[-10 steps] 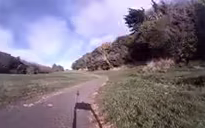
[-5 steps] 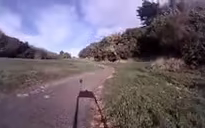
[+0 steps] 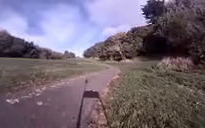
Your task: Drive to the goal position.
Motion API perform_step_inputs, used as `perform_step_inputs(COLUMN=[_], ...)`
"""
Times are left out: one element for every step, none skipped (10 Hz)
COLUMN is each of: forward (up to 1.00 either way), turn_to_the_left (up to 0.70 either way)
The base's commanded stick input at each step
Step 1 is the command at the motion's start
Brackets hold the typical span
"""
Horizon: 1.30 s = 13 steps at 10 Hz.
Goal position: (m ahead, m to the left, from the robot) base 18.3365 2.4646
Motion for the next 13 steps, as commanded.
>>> perform_step_inputs(forward=[0.70,0.70,0.70,0.70,0.70,0.70,0.70,0.70,0.70,0.70,0.70,0.70,0.70], turn_to_the_left=[0.14,0.14,0.09,0.04,0.00,0.00,0.00,0.00,0.00,0.00,0.00,0.00,0.00])
